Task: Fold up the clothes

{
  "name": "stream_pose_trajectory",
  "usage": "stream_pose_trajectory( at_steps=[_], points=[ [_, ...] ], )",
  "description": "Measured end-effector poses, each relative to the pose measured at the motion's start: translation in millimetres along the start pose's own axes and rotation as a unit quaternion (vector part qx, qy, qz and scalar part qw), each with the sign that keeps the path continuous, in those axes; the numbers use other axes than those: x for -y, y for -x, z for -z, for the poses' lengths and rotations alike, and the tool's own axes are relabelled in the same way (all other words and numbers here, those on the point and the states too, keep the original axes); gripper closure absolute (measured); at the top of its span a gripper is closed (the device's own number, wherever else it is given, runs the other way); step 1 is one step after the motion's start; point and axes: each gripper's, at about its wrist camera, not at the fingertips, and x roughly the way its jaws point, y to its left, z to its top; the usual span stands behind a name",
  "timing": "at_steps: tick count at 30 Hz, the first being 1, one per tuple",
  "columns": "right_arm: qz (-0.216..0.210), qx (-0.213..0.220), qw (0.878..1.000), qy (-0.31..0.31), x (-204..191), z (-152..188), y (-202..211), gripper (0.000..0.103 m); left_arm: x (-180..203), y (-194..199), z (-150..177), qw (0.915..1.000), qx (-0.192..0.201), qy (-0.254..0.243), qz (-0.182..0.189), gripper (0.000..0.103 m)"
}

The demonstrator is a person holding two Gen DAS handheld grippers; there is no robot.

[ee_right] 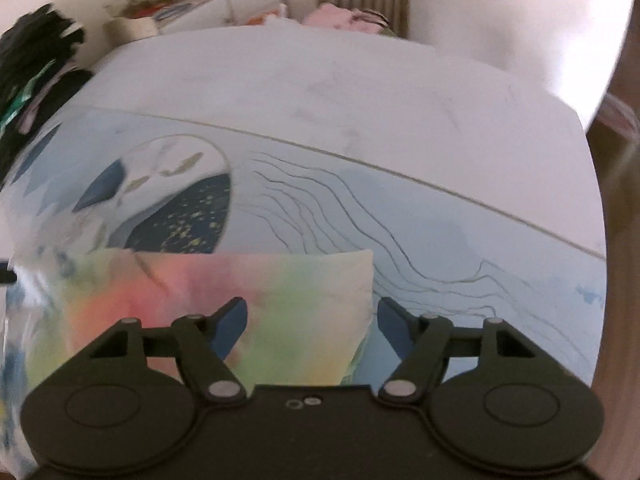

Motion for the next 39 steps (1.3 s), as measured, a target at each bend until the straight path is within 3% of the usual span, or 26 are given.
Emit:
stream_pose_trajectory(
  at_steps=[1,2,3,6,13,20,24,29,31,33,35,39],
  points=[
    [-0.001,-0.005,1.000,-0.007,0.4,-0.4,-2.1,0.000,-0.7,-4.1,-1.0,0.9999,-0.007,0.011,0.009,0.029],
    [0.000,-0.010,1.000,-0.007,-0.8,-0.1,-3.3,0.000,0.1,-6.4,-1.2,0.9998,-0.010,0.015,0.013,0.040],
    [0.000,-0.016,1.000,-0.008,-2.1,0.1,-4.5,0.000,1.2,-8.5,-1.8,0.9997,-0.012,0.016,0.012,0.062],
    [-0.005,-0.025,1.000,-0.007,-6.4,0.7,-6.6,0.000,1.9,-13.4,-6.0,0.9998,-0.014,0.013,-0.007,0.097],
    [0.009,-0.008,1.000,-0.008,-24.1,-24.5,-12.8,0.000,-17.7,-35.9,-40.0,0.9998,0.006,-0.006,-0.018,0.100],
    [0.043,0.041,0.998,-0.014,-35.2,-79.0,-34.3,0.000,-30.9,-65.1,-124.6,0.9951,0.053,-0.079,-0.028,0.100],
    [0.063,0.036,0.997,-0.010,-39.3,-94.5,-51.8,0.000,-27.4,-83.7,-156.4,0.9915,0.055,-0.114,-0.032,0.100],
    [0.054,0.017,0.998,0.000,-44.4,-82.8,-35.7,0.000,-24.2,-87.8,-163.6,0.9884,0.034,-0.146,-0.022,0.100],
    [0.052,0.005,0.999,0.011,-46.6,-70.2,-20.6,0.000,-25.5,-81.8,-159.8,0.9873,0.015,-0.157,-0.012,0.095],
    [0.046,-0.011,0.999,0.013,-48.5,-55.2,-7.4,0.000,-26.1,-72.0,-151.0,0.9855,-0.005,-0.170,0.004,0.080],
    [0.042,-0.026,0.999,0.014,-49.6,-38.6,4.7,0.000,-28.9,-55.6,-137.7,0.9837,-0.027,-0.174,0.034,0.073],
    [0.025,-0.052,0.998,0.011,-54.8,-6.4,20.8,0.000,-35.6,-32.5,-105.8,0.9818,-0.081,-0.154,0.077,0.073]
  ],
)
